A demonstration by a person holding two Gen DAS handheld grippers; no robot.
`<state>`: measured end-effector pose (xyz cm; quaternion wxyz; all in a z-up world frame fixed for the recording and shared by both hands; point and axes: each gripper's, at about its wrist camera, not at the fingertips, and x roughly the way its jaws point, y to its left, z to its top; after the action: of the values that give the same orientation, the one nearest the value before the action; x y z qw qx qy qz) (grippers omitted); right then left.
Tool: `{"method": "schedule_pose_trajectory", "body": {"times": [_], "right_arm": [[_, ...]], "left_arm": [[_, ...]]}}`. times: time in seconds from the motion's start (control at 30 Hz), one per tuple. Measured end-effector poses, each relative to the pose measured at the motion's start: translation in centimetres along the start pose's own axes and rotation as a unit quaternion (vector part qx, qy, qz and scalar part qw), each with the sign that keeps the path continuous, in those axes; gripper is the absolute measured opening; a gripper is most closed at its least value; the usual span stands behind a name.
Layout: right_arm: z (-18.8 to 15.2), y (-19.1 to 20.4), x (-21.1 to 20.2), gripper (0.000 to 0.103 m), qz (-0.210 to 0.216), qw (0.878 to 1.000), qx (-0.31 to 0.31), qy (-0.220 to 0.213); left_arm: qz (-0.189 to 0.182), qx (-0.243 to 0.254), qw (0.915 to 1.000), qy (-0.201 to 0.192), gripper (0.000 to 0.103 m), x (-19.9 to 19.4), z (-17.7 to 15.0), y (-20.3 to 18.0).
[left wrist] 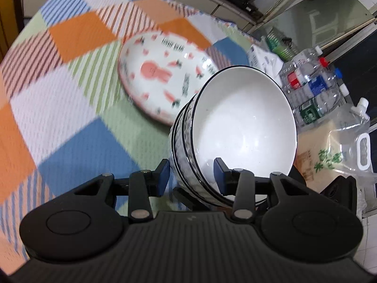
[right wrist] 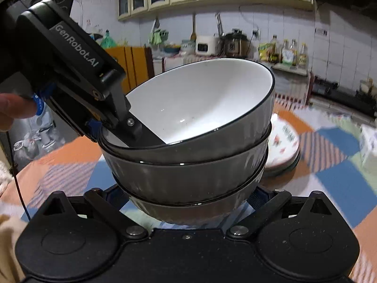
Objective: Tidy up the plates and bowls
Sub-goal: 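Carry the bowl stack and lower it onto the bunny plate stack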
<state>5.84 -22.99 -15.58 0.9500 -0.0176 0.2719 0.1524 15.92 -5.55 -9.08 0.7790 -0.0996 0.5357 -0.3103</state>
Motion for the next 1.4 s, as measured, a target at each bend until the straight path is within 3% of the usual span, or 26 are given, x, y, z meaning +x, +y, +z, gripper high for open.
{"method": "schedule_pose_trajectory", "body": {"times": [0.3,0.67,0.93,1.4], "right_arm": [[3.0,-2.0,2.2,0.101,-0.014,0.999,-0.007,-0.029],[5.7,-5.6,7.1,0.101,-0.001,1.0,-0.02,-0.006],[4.9,-7.1,10.6,0.101,-0.002,0.999,0.026,0.026],[4.5,-7.0,11.1,0.101,-0.018,0.998,0.047,0.044]], "left_arm": [[0.021,0.012,0.9987,-0.045,0.039,0.3,3.7,-0.6],[0.059,0.03,0.9961,-0.059,0.039,3.5,8.5,-0.2],[0.097,0.055,0.9928,-0.046,0.039,6.7,9.2,-0.2],[0.082,0.034,0.9944,-0.057,0.042,7.7,9.2,0.7]]}}
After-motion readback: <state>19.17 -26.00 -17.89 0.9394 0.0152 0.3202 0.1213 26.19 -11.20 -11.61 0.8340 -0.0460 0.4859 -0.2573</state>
